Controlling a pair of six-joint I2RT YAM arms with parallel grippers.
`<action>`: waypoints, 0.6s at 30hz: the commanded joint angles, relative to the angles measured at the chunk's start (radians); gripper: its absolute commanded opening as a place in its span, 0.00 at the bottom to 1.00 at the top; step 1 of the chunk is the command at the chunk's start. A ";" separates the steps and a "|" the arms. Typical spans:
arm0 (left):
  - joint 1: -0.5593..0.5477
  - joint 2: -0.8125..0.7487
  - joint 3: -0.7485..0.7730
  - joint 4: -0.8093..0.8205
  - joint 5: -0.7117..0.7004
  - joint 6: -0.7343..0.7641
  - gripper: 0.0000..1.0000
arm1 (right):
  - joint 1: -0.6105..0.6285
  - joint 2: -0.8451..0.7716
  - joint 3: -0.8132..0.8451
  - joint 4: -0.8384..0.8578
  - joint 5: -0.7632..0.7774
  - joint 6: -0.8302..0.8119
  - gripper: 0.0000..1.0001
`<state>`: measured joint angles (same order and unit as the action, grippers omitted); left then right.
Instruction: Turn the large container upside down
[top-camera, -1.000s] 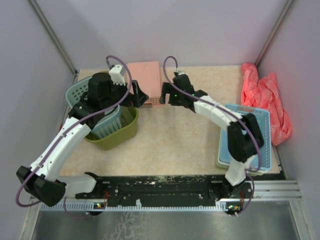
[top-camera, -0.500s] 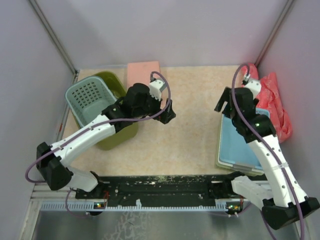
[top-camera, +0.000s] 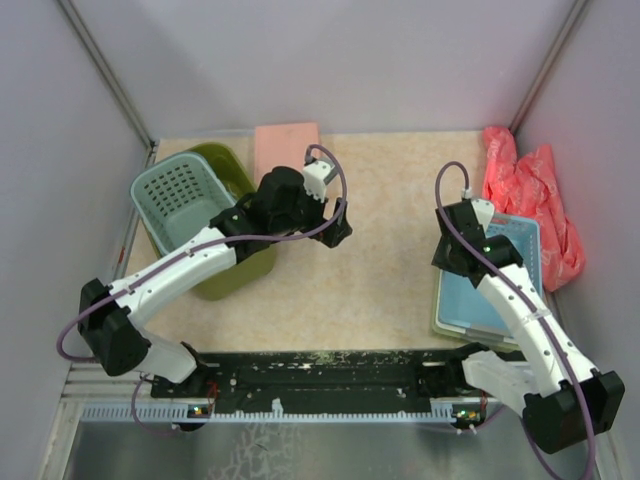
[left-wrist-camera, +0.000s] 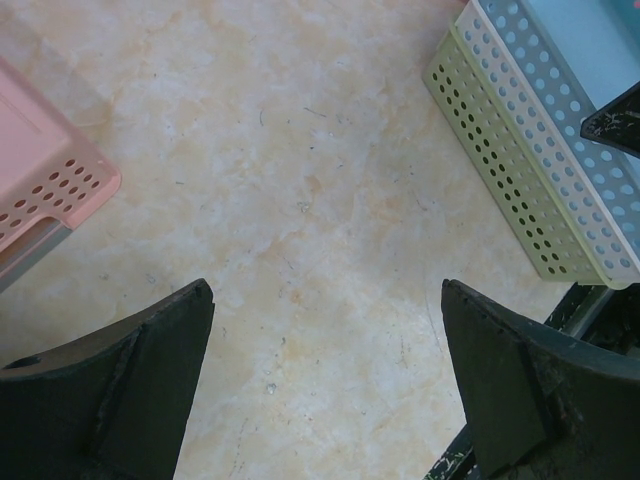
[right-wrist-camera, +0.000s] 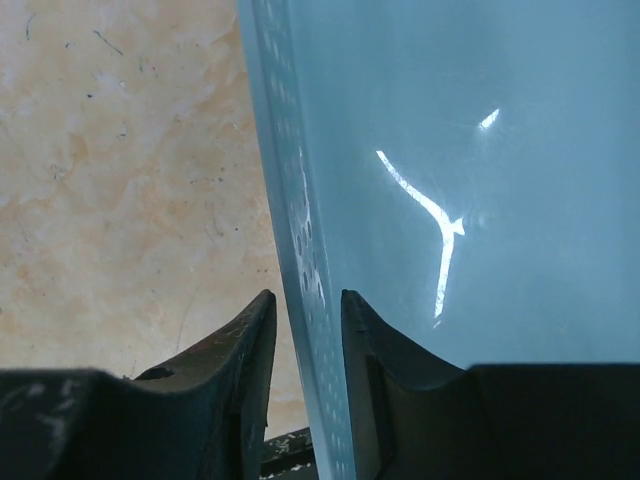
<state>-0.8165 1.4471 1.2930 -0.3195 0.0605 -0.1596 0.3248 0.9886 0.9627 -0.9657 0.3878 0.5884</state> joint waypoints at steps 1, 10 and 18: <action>-0.004 0.020 0.004 0.028 0.006 0.006 0.99 | 0.003 -0.014 -0.012 0.044 0.016 0.001 0.32; -0.005 0.025 -0.001 0.025 0.005 0.009 0.99 | 0.002 0.001 -0.024 0.082 -0.034 -0.050 0.13; -0.004 0.026 -0.001 0.025 0.006 0.008 0.99 | 0.003 0.015 0.238 -0.100 0.076 -0.177 0.00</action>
<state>-0.8165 1.4681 1.2930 -0.3145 0.0616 -0.1596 0.3248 1.0145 1.0134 -0.9970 0.3847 0.4908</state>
